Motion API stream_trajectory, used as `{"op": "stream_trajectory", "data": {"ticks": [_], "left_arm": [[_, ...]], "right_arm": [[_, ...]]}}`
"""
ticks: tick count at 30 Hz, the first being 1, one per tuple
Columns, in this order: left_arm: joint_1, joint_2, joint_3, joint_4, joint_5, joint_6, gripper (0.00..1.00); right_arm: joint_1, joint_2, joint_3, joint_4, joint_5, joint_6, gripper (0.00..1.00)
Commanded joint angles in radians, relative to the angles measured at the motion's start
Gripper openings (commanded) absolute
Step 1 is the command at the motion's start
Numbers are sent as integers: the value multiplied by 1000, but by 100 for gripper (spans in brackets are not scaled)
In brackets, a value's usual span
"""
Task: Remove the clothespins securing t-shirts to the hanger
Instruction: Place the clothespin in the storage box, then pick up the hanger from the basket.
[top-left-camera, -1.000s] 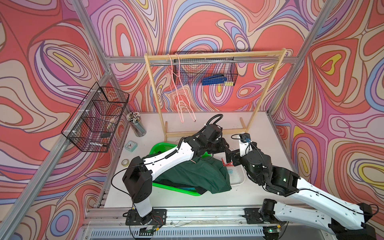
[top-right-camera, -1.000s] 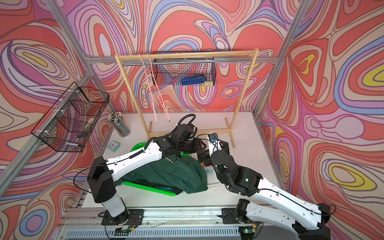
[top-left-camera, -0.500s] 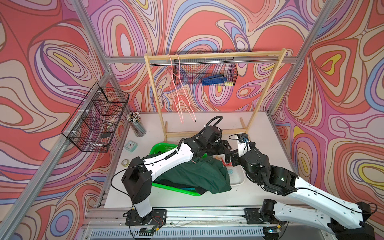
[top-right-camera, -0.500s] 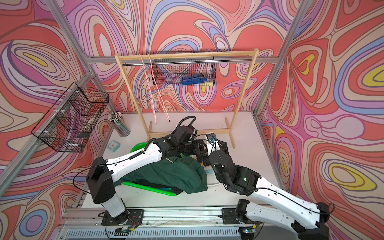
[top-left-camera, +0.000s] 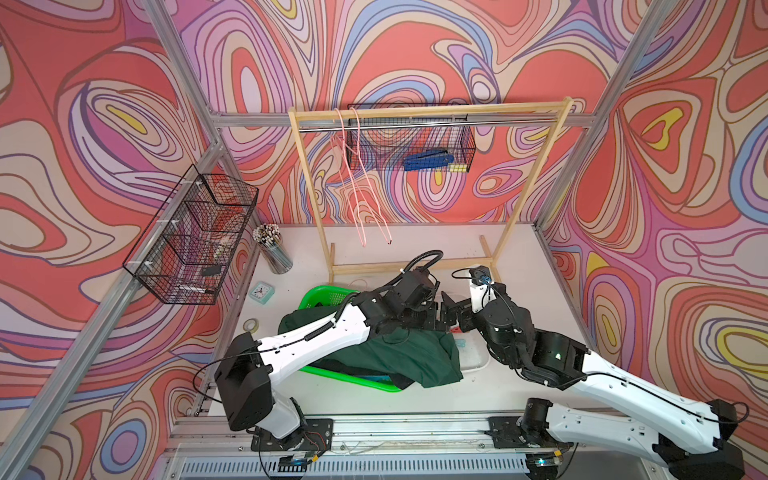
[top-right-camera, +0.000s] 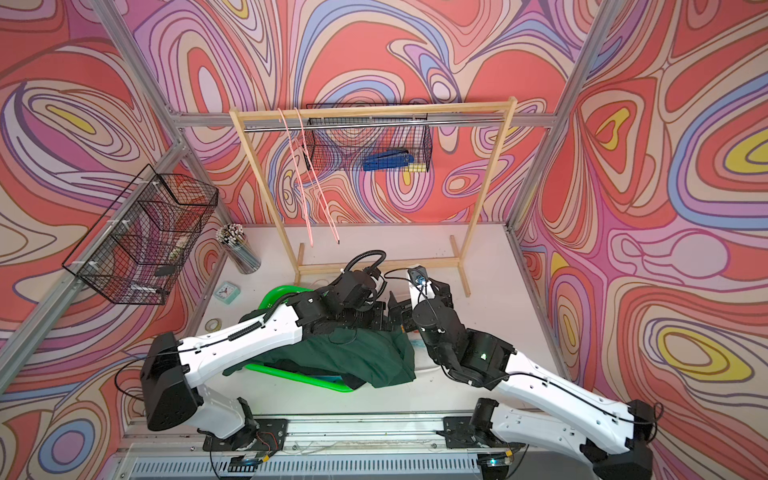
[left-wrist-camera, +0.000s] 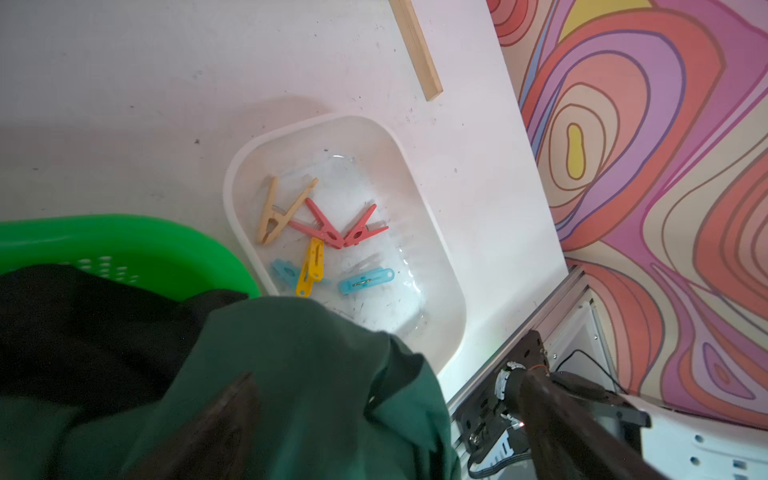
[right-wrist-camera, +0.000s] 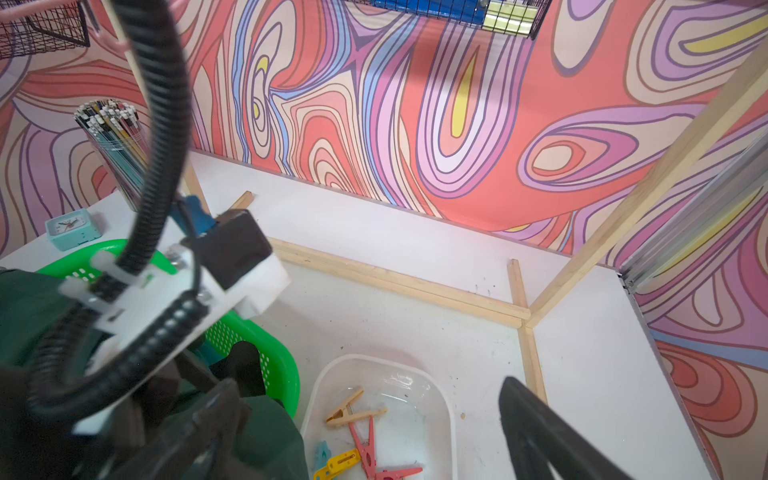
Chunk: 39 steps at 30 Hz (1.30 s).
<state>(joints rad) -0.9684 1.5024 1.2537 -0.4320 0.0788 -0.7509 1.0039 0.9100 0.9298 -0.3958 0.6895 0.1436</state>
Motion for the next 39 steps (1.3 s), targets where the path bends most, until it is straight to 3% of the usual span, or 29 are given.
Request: {"op": "stream_trajectory", "data": {"ticks": [1, 6, 11, 22, 35, 39], "left_arm": [[3, -81, -44, -80, -136, 50, 100], [5, -153, -71, -171, -242, 53, 100], [29, -203, -108, -239, -277, 41, 100], [234, -411, -231, -303, -216, 21, 100], [443, -254, -110, -380, -39, 104, 96], [461, -185, -47, -366, -40, 147, 96]], "right_arm": [[-5, 10, 0, 13, -7, -8, 98], [-5, 43, 14, 24, -14, -11, 98], [-4, 70, 26, 38, -24, -16, 98], [-4, 100, 41, 37, -43, -6, 98], [-4, 117, 53, 36, -66, -1, 98], [-4, 112, 53, 31, -71, 4, 98]]}}
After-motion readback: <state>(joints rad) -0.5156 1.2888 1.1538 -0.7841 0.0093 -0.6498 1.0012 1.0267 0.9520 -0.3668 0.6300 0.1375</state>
